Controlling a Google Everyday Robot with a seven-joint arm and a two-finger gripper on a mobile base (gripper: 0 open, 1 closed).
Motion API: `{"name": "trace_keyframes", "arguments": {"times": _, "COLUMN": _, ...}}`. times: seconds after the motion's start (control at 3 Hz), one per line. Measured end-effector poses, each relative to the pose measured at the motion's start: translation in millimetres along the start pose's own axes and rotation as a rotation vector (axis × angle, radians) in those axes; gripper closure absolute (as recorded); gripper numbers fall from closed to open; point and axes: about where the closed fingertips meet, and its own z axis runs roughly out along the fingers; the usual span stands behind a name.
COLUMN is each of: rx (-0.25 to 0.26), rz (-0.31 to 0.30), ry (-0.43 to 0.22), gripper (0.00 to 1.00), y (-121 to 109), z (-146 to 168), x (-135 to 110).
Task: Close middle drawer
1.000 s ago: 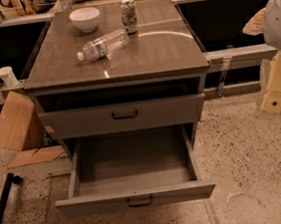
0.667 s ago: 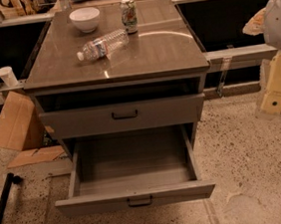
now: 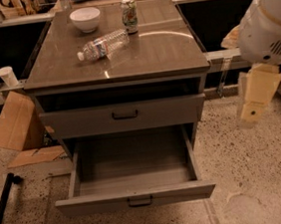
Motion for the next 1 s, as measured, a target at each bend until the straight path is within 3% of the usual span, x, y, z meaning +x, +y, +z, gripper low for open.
{"name": "trace_keyframes", "arguments": {"times": 0.33, "rx": -0.077, "rz": -0.037, "ry": -0.046, "gripper": 0.00, "y": 13, "z": 42, "x": -14}}
{"name": "trace_keyframes", "arguments": {"times": 0.67, "rx": -0.180, "rz": -0.055, "ry": -0.108, "gripper": 0.00, "y": 41, "z": 108, "x": -21}}
{"name": "trace_keyframes", "arguments": {"times": 1.0, "rx": -0.263, "rz": -0.044, "ry": -0.132, "gripper": 0.00, "y": 68, "z": 160, "x": -19}}
